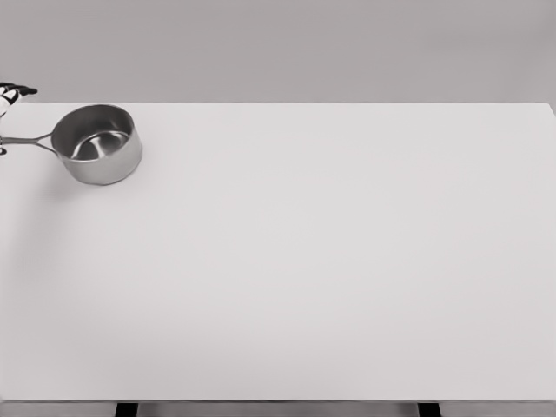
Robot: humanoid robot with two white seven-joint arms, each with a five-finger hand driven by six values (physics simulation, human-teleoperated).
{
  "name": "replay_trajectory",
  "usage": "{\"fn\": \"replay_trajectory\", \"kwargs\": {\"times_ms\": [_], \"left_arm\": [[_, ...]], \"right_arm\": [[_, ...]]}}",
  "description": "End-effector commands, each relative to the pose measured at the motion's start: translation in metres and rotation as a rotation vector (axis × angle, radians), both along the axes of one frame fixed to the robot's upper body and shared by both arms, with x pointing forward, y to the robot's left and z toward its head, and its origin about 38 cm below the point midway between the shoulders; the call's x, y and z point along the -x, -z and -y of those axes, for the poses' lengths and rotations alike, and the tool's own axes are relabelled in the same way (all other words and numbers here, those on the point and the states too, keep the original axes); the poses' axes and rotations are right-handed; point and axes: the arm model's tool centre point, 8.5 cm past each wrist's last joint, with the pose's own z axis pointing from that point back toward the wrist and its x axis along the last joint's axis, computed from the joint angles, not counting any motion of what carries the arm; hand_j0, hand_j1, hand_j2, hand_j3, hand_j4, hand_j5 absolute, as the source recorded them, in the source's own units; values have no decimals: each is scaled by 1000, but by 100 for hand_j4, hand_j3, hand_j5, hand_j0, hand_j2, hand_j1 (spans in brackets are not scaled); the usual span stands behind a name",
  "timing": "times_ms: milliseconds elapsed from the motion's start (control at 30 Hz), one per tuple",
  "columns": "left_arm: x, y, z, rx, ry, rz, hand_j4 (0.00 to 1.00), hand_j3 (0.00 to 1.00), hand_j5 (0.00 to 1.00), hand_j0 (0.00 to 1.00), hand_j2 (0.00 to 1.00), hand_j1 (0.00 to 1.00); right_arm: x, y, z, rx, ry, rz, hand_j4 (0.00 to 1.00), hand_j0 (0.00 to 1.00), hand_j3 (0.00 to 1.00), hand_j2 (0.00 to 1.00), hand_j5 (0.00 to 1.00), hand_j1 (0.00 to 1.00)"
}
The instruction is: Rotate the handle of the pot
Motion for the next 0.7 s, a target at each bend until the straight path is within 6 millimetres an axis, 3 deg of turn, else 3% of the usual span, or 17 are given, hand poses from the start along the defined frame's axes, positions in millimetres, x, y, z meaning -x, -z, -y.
{"fn": "replay_trajectory", "kwargs": {"times_ms": [0, 200, 300, 667], "left_arm": [[1, 6, -1, 6, -9, -12, 100, 100, 100, 100, 100, 100], [-4, -2, 0, -22, -3, -7, 100, 100, 100, 100, 100, 100], [-9, 4, 14, -10, 19, -10, 100, 100, 100, 100, 100, 100], [-2, 8, -7, -16, -40, -42, 100, 100, 100, 100, 100, 100]], "right_arm": [[0, 0, 0, 0, 1, 1, 100, 100, 100, 100, 100, 100], [0, 0, 0, 0, 1, 1, 100, 100, 100, 100, 100, 100], [0, 0, 0, 0, 1, 1, 100, 100, 100, 100, 100, 100], [0, 0, 0, 0, 1, 1, 100, 100, 100, 100, 100, 100]]}}
